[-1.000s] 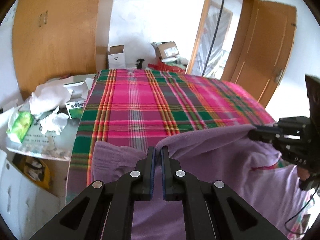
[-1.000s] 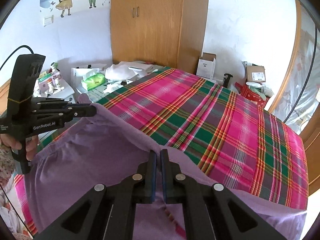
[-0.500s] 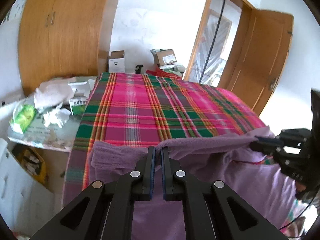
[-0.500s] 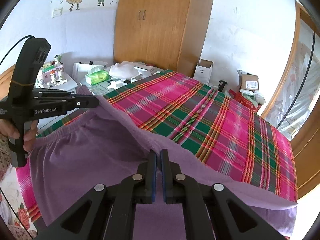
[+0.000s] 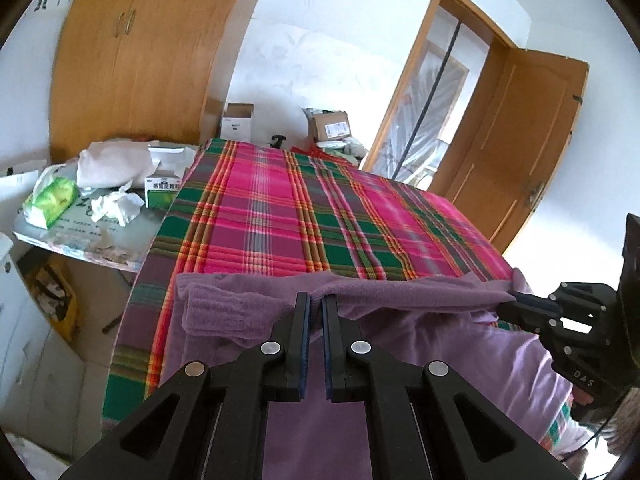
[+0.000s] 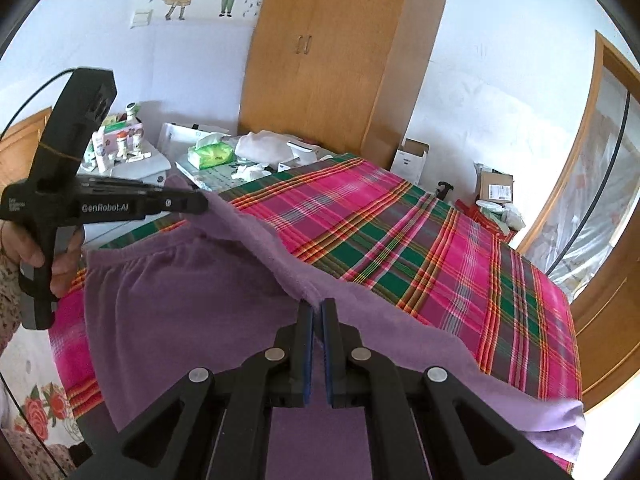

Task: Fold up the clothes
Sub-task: 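Lift the purple sweater with both grippers and carry it across the bed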

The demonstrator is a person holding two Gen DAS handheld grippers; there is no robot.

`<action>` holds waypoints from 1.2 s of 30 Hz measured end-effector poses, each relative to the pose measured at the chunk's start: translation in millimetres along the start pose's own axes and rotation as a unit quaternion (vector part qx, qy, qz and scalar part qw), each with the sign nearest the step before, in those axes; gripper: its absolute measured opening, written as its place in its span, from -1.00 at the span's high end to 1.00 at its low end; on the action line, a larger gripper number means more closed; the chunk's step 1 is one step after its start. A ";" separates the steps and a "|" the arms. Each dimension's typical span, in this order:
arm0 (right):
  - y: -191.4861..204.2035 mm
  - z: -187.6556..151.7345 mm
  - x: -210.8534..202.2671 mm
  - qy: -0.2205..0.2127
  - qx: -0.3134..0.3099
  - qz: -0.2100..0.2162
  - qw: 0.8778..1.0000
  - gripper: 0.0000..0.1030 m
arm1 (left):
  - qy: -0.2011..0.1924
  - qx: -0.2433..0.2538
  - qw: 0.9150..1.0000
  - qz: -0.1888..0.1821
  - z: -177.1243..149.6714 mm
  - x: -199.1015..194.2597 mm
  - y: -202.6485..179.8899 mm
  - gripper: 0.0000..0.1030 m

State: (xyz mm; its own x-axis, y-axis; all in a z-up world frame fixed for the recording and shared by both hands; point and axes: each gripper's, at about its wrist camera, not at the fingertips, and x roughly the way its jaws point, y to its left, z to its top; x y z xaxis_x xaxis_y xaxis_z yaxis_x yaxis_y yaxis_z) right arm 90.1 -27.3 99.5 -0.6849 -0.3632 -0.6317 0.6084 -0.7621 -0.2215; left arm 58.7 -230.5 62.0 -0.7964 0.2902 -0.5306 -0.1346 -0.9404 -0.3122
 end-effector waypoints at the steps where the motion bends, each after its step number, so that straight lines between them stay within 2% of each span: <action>1: 1.6 -1.1 -2.0 -0.001 0.000 0.000 1.000 0.91 | -0.002 0.000 1.000 -0.001 -1.4 -2.7 -0.1 0.90; 24: 33.9 -40.1 -44.2 -0.011 -0.010 0.010 1.000 0.91 | -0.005 0.027 1.000 0.000 -41.6 -44.3 -14.1 0.90; 36: 60.1 -64.5 -52.7 0.001 -0.022 0.024 0.999 0.91 | 0.001 0.026 1.000 0.007 -71.2 -63.4 -14.3 0.89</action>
State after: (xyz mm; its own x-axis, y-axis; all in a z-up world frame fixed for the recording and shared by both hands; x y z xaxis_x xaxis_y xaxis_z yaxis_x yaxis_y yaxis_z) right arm 188.6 -19.4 71.6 -0.6527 -0.3979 -0.6447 0.6583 -0.7190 -0.2227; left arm 153.1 -222.9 44.0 -0.7978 0.2763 -0.5359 -0.1530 -0.9525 -0.2633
